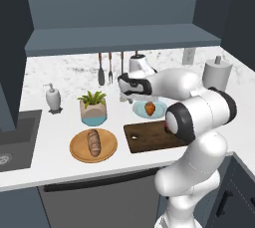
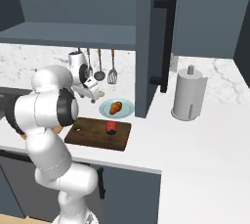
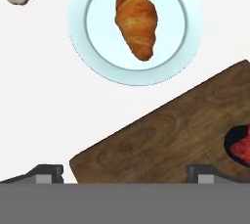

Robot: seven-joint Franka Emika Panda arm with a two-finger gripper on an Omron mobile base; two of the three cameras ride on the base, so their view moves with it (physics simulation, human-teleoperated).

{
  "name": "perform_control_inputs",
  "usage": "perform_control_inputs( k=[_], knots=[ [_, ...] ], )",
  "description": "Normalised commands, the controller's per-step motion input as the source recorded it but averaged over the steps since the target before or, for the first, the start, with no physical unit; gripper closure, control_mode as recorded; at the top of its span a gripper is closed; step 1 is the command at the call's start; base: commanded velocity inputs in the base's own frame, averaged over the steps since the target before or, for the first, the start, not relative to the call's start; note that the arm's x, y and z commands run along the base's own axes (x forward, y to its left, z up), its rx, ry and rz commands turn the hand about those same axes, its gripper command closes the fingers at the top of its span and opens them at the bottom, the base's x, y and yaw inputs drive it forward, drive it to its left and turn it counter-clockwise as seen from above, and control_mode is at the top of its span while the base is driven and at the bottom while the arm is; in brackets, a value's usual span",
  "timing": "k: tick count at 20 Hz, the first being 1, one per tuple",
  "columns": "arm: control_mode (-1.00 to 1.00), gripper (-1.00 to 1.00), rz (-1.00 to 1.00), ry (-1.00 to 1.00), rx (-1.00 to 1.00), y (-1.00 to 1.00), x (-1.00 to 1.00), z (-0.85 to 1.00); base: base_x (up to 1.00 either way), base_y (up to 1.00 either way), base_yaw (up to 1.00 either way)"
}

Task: From the different types of pastries on the counter, select a croissant and place it on the cutting board. Then retrieve a jar of jam from the cabinet and place it alongside the croissant on the cutting board.

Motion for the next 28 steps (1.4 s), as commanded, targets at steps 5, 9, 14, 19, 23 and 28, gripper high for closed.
perform_control_inputs(
  k=[5, 9, 14, 19, 23, 28],
  knots=[
    [-1.00, -1.00, 0.00, 0.03, 0.14, -0.16, 0.05, 0.03, 0.00, 0.00, 0.00],
    [-1.00, -1.00, 0.10, 0.10, -0.02, -0.06, 0.14, -0.37, 0.00, 0.00, 0.00],
    [-1.00, -1.00, 0.35, 0.11, -0.08, -0.25, 0.24, -0.61, 0.00, 0.00, 0.00],
    [-1.00, -1.00, 0.29, 0.01, 0.05, -0.24, 0.41, -0.14, 0.00, 0.00, 0.00],
    [-1.00, -1.00, 0.21, -0.01, 0.22, -0.46, 0.60, 0.10, 0.00, 0.00, 0.00],
    [-1.00, -1.00, 0.18, 0.00, 0.16, -0.44, 0.56, 0.00, 0.00, 0.00, 0.00]
  ],
)
